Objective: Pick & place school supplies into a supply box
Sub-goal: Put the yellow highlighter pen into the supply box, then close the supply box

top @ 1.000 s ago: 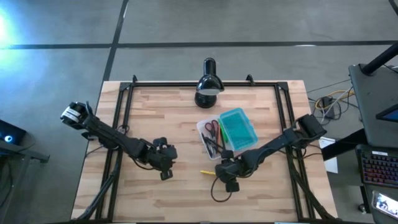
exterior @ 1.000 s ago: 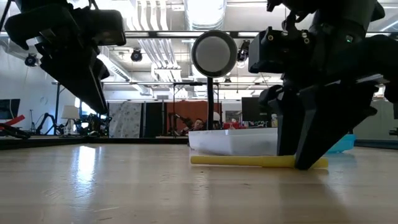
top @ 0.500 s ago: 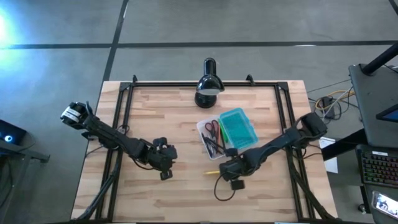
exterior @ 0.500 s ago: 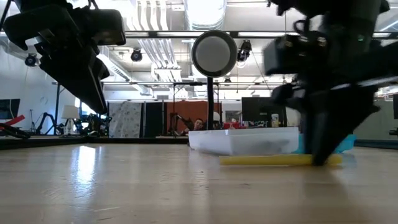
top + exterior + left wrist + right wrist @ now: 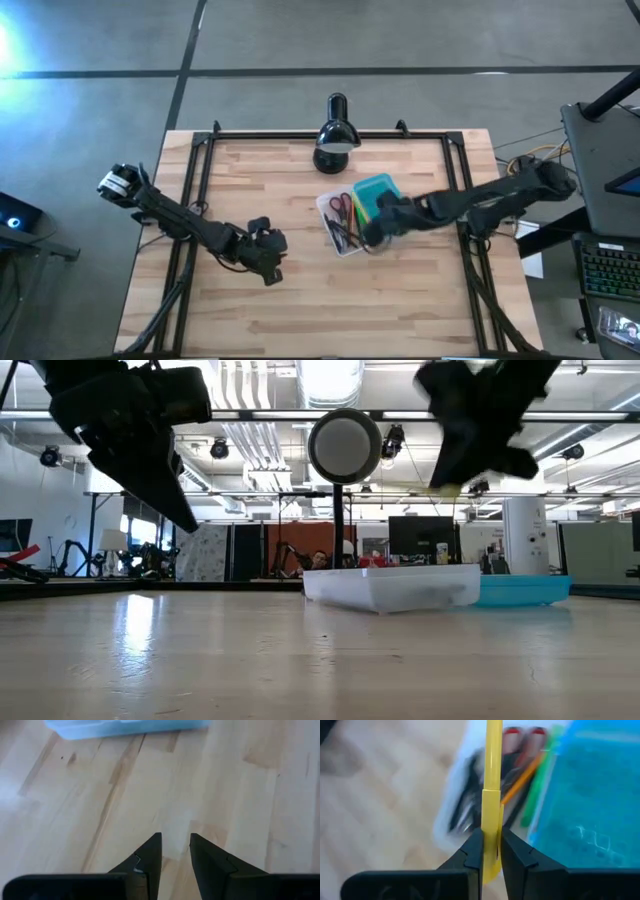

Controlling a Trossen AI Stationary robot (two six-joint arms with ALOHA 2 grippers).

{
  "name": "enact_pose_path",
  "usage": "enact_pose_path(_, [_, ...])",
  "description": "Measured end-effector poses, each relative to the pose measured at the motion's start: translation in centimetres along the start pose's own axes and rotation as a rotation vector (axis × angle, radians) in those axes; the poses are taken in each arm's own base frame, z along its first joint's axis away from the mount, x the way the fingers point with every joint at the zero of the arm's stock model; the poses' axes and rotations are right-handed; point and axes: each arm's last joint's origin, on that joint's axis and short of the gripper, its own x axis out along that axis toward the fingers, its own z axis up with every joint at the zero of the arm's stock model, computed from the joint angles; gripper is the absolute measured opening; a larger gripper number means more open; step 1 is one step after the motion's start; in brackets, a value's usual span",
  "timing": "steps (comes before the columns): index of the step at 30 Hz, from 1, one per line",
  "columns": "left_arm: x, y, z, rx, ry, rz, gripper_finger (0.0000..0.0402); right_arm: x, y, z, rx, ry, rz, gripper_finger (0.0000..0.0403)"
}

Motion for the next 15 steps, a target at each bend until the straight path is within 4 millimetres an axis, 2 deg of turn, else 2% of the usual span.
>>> enact_pose_path(2, [0.0,-0.1,0.2,-0.009,-0.014,-0.009,0.0085,1.6,-1.0,0.6,0.093,0.005,0.005,0.0033])
enact_pose_path(4, [0.0,-0.1,0.3,-0.014,-0.022,-0.015,0.0085,2.9,-1.2,1.1,0.131,0.051,0.101,0.0041])
enact_pose_path(8, [0.0,-0.1,0.3,-0.036,-0.021,-0.018,0.0085,4.8,-1.7,0.5,0.13,0.145,0.119,0.0072])
enact_pose_path(15, [0.0,-0.2,0.3,-0.084,-0.02,-0.023,0.0085,4.5,-2.3,0.4,0.116,0.146,0.055,0.0137])
